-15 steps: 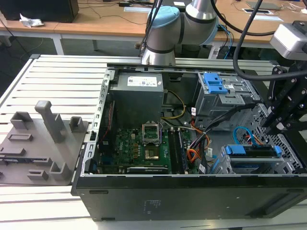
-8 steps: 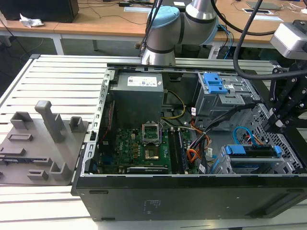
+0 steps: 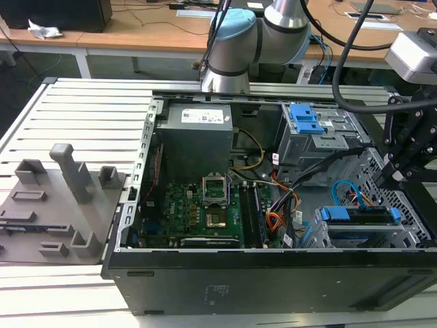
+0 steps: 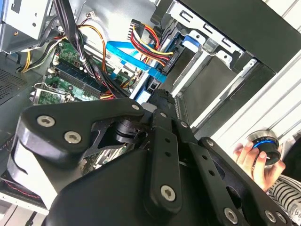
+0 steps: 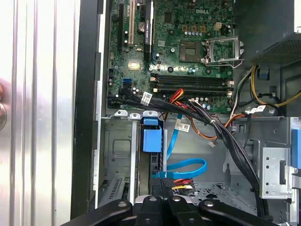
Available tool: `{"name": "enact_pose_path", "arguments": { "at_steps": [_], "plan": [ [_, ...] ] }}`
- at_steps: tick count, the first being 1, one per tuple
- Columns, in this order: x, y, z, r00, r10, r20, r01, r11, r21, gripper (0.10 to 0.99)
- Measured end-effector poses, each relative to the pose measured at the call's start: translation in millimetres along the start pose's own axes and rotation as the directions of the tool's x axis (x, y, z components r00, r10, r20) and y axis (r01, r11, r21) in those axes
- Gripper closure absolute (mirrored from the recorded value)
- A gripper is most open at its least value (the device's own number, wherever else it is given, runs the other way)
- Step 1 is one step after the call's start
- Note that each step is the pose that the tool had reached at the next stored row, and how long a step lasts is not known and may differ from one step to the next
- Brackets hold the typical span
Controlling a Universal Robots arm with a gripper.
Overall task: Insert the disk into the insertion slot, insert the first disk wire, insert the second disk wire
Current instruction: 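Insert the second disk wire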
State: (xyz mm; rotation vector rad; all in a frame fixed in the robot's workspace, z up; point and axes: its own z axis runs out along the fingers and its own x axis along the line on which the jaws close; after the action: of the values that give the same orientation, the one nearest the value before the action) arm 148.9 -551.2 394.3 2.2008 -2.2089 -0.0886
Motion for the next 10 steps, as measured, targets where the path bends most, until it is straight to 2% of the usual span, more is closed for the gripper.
{"name": "enact_pose_path", "arguments": {
  "at_steps": [7,10],
  "plan": [
    [0.1,1.4,4.9,1.0,0.0,0.0,0.0,1.0,0.0,0.98],
    [0.2,11.8,7.6,1.0,0.0,0.0,0.0,1.0,0.0,0.98]
  ]
}}
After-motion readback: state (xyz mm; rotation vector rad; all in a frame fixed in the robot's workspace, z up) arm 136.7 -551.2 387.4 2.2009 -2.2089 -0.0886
